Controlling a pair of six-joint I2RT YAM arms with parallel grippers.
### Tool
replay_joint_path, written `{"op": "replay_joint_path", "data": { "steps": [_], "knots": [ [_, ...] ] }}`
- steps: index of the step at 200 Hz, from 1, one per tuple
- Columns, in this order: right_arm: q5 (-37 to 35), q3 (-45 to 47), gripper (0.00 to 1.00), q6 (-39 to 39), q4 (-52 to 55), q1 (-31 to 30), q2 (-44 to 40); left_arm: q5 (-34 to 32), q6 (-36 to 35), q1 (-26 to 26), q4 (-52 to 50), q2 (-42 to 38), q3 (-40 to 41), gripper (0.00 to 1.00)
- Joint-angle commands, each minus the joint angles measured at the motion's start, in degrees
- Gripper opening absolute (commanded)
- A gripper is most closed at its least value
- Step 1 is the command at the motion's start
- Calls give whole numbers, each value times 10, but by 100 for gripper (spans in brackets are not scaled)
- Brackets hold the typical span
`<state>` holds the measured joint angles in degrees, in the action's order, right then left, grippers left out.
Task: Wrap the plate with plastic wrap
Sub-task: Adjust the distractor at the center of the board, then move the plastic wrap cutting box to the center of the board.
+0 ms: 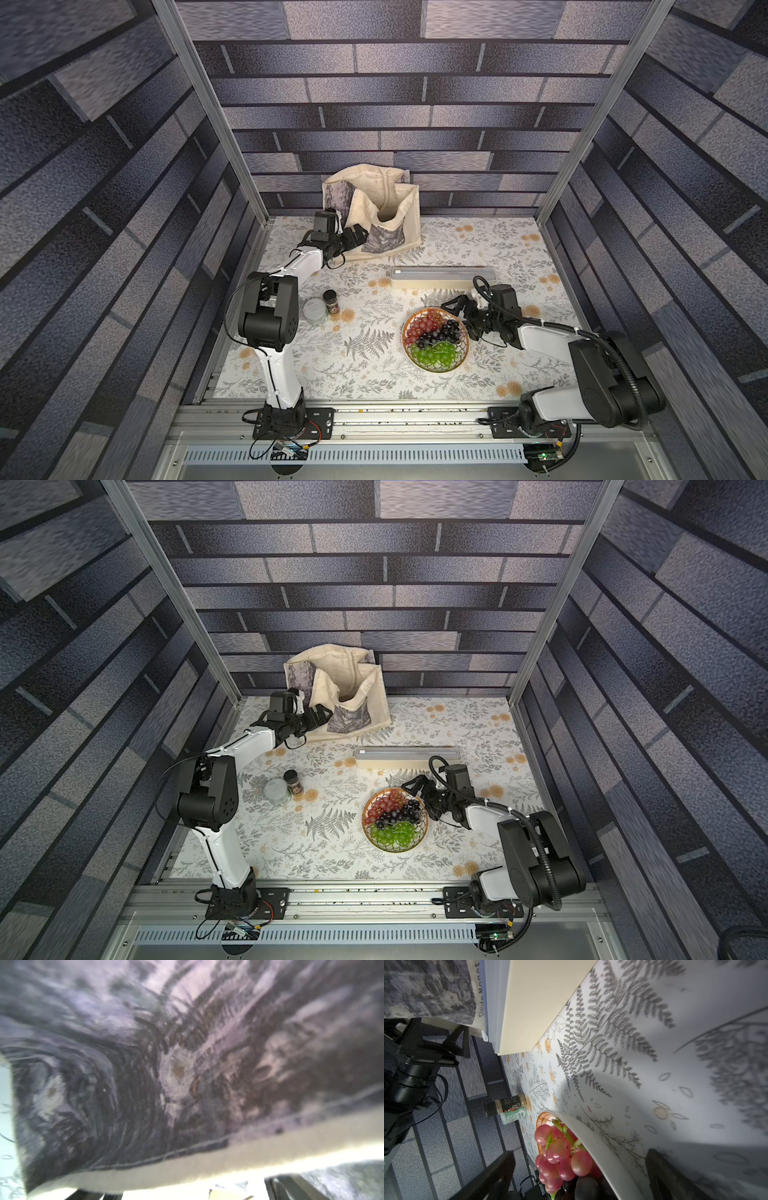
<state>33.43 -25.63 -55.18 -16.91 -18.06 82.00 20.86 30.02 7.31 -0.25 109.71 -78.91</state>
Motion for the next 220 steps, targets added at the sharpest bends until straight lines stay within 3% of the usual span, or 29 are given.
{"op": "replay_joint_path", "data": {
  "steps": [1, 20, 49, 78, 105, 147, 174, 220],
  "knots": [
    [-22, -15, 100, -44, -55, -32, 23, -5, -34, -5, -15, -27, 3, 100],
    [-59, -17, 100, -33, -34, -32, 8, -2, -45, -5, -28, -68, 29, 100],
    [-142, -63, 100, 90, 163, -7, -74, -2, -64, 2, -67, -148, 78, 100],
    [-150, -98, 100, 194, 293, 111, -148, -1, -64, 24, -127, -222, 127, 100],
    [-143, -159, 100, 275, 331, 201, -116, -6, -46, 89, -138, -261, 172, 100],
    [-119, -234, 100, 298, 222, 279, 16, -4, 12, 171, -51, -190, 178, 100],
    [-72, -292, 99, 288, 185, 280, 118, 2, 20, 177, -20, -116, 127, 100],
    [-26, -323, 99, 262, 141, 279, 199, 22, 31, 176, -7, -18, 50, 100]
  ]
}}
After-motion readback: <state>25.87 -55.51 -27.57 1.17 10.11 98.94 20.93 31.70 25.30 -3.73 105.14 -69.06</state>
